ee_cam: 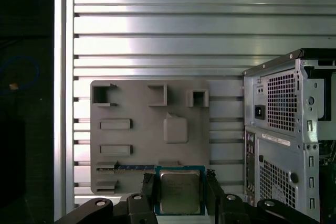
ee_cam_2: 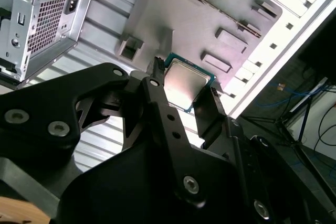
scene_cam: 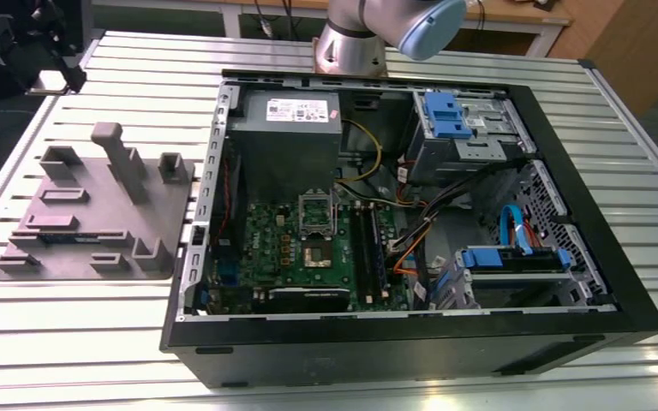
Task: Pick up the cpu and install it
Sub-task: 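Pick up the cpu and move it towards the insertion slot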
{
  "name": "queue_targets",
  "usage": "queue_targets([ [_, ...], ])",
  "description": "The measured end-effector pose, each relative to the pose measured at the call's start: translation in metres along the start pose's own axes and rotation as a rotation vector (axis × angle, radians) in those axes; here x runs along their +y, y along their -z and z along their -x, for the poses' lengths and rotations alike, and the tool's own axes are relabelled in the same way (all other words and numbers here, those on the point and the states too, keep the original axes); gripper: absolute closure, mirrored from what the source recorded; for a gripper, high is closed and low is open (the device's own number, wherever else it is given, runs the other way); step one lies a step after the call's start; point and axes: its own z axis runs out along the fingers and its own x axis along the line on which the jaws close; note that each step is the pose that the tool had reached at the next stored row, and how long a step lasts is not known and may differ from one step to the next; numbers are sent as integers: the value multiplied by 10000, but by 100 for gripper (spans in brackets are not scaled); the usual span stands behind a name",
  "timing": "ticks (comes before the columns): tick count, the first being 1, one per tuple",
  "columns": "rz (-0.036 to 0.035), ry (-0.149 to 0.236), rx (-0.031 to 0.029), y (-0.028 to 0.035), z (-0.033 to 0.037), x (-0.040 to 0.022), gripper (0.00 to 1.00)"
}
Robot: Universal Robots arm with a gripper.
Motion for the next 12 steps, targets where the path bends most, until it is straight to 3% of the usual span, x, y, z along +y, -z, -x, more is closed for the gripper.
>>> queue_targets([
  [6,-1,0,1,-2,146,3,53],
  [12,-1,0,0,-4,225,5,53],
])
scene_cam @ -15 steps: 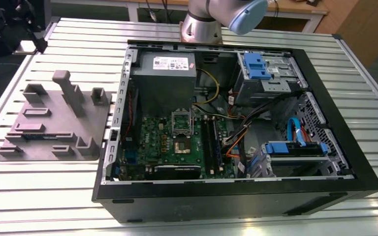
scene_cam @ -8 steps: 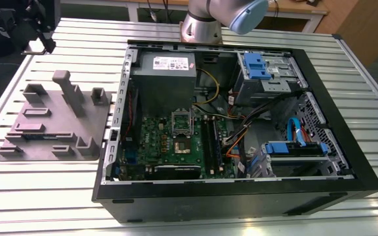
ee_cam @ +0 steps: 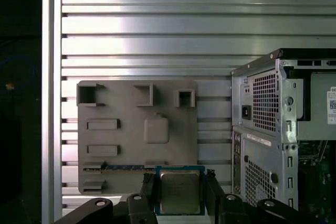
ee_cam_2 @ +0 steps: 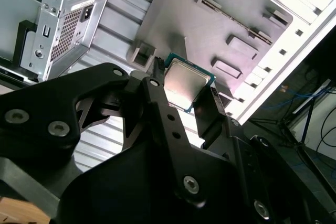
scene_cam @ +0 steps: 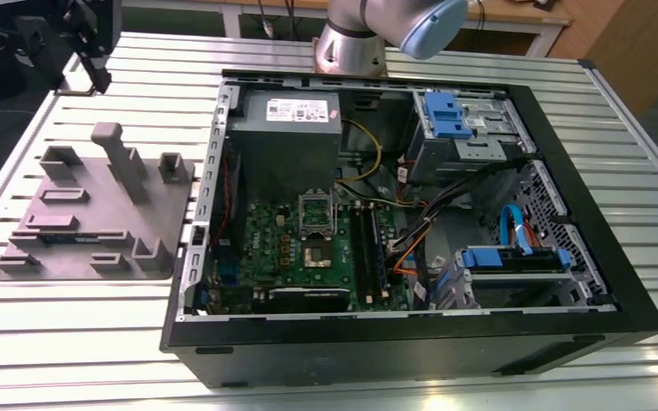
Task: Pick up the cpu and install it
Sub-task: 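Pick up the cpu and move it towards the insertion slot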
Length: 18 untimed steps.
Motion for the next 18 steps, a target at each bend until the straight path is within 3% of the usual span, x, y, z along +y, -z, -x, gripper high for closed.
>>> queue_targets([
  [18,-7,1,-1,-9,26,-17,53],
])
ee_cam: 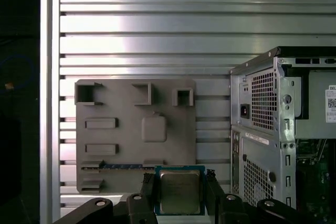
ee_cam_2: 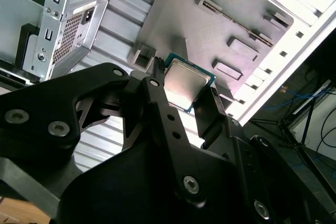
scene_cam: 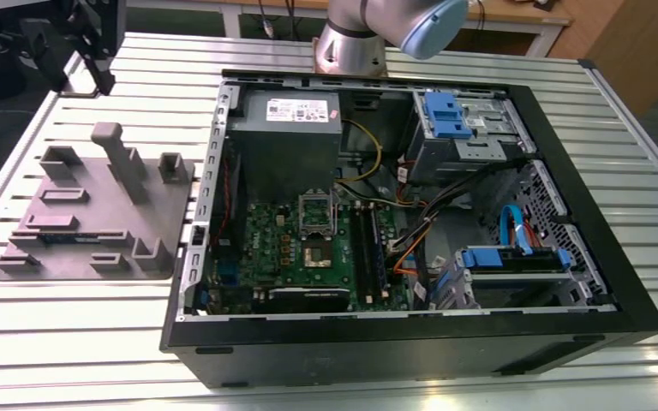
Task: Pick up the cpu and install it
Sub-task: 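Pick up the cpu and move it towards the insertion slot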
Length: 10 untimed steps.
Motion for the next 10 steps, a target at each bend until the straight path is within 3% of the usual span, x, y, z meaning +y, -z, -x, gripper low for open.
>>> queue_targets([
  [10,0,-1,0,-2,74,2,53],
])
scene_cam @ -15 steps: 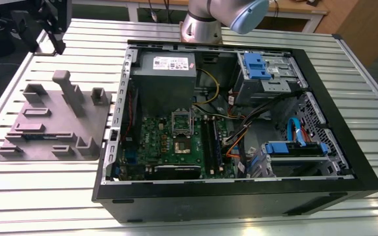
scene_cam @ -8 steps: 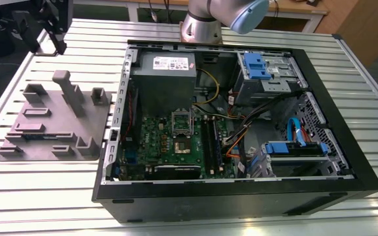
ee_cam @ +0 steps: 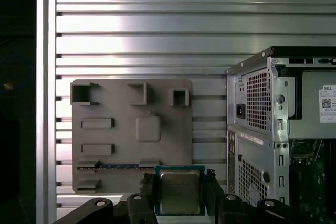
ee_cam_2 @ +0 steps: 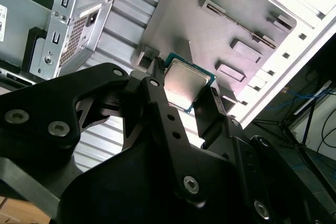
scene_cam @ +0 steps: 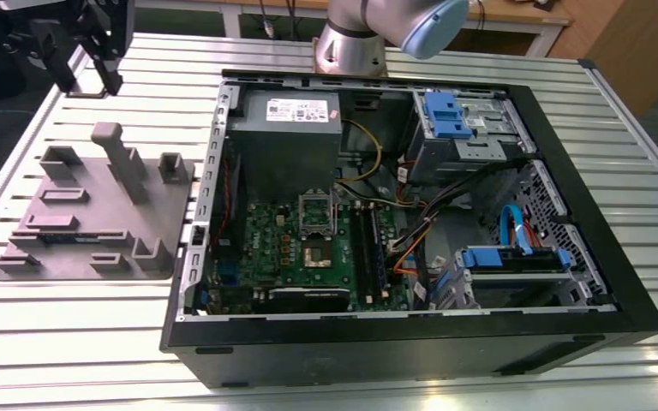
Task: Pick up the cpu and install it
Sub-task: 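Pick up the cpu and move it towards the insertion slot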
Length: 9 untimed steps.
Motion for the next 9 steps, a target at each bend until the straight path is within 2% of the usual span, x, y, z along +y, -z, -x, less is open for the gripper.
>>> queue_targets([
  [9,0,0,0,-1,77,2,53],
])
